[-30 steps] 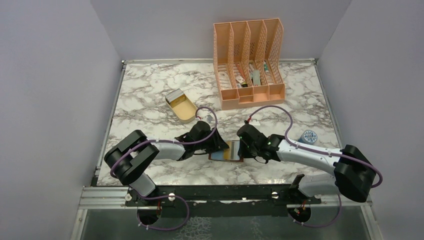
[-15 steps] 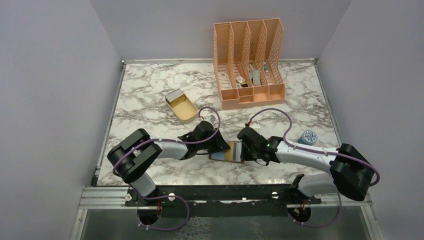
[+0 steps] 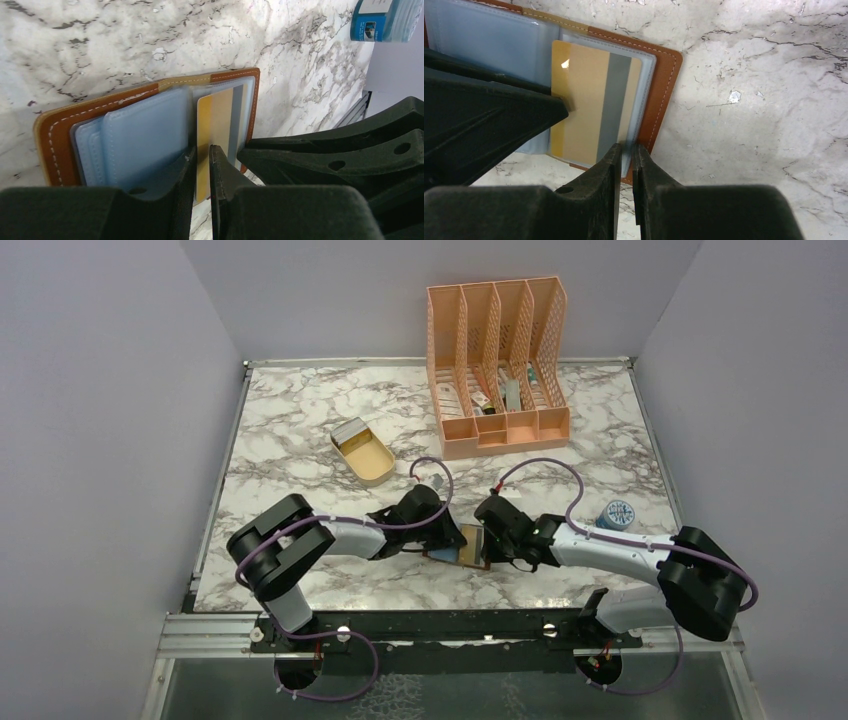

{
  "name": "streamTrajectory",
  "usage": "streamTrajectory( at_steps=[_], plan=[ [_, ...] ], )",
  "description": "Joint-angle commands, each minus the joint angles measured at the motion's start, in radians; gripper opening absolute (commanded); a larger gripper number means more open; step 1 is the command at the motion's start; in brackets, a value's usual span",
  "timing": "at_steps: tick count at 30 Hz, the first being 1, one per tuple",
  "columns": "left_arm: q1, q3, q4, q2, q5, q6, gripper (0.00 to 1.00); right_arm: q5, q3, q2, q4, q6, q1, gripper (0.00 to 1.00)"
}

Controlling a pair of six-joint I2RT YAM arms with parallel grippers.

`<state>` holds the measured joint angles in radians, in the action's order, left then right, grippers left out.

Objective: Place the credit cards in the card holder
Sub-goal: Insert the credit card into the card holder.

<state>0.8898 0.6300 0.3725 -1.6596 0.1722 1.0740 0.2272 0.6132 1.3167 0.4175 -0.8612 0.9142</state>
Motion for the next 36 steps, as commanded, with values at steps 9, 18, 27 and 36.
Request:
streamTrajectory(
  at_steps=[9, 18, 27, 36],
  plan=[
    [0.04, 0.062, 0.004, -0.035, -0.036, -0.05, 0.26, 0.052, -0.002, 0.014, -0.032, -0.001, -0.005, 0.14],
    [0.04, 0.048, 0.007, -0.008, -0.055, -0.039, 0.3, 0.082, 0.034, -0.023, 0.019, 0.013, -0.005, 0.15],
    [0.037, 0.052, -0.019, 0.049, -0.07, -0.03, 0.41, 0.094, 0.114, -0.047, 0.108, 0.033, -0.005, 0.18],
    [0.012, 0.069, -0.068, 0.068, -0.08, -0.037, 0.42, 0.003, 0.141, -0.102, 0.046, 0.028, -0.005, 0.19]
  ],
)
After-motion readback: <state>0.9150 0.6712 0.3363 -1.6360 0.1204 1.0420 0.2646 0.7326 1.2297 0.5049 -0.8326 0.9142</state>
